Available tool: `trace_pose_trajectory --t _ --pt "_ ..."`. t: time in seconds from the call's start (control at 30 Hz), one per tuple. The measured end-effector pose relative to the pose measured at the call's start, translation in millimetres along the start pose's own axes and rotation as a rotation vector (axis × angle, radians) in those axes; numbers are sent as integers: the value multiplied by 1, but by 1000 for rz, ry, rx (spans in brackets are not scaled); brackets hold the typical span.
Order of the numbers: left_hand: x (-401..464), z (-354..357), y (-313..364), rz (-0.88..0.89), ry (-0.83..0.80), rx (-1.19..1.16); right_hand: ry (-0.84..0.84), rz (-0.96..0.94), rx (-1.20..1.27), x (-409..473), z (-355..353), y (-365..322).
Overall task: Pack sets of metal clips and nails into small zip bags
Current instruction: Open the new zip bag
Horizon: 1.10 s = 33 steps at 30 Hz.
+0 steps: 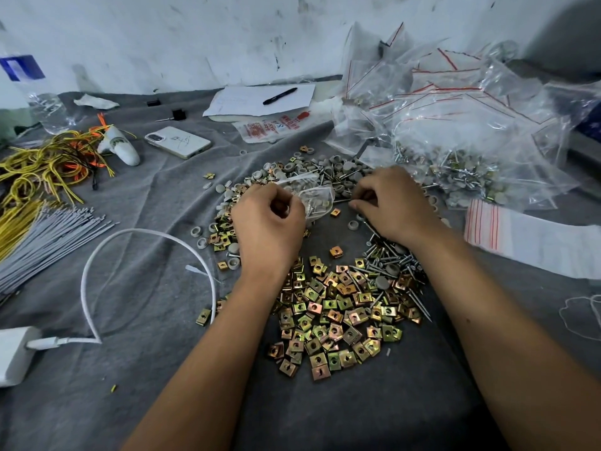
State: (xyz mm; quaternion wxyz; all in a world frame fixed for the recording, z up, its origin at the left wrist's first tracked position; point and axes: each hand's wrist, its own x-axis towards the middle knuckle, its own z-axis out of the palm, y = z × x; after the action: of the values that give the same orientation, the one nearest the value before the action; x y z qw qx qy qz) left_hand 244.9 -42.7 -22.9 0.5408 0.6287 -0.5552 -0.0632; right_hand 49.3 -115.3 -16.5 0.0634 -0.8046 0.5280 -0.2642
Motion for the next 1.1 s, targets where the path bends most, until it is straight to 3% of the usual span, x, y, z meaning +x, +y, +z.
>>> trace_pose_trajectory --t 0.13,0.23,0.4,0.57,0.73,0.83,1.0,1.1 --pt "0 -1 0 0 -5 -3 232 -104 561 -7 -8 -17" --pt "0 -1 1 2 -13 -7 191 -187 832 -13 -11 -32" --pt "0 0 1 9 -2 -5 65 -132 612 -12 2 -36" --pt "-1 0 1 3 8 3 128 -51 589 -9 -1 -24" --pt "0 0 0 -7 9 -7 194 -99 557 -8 -2 -24" --pt "0 -1 0 -35 10 -22 230 -73 424 -8 -9 -15" --pt "0 -1 0 -64 19 -29 -229 -89 99 -8 -15 1" --pt "0 -1 -1 -65 14 -23 -269 -119 57 -6 -14 1"
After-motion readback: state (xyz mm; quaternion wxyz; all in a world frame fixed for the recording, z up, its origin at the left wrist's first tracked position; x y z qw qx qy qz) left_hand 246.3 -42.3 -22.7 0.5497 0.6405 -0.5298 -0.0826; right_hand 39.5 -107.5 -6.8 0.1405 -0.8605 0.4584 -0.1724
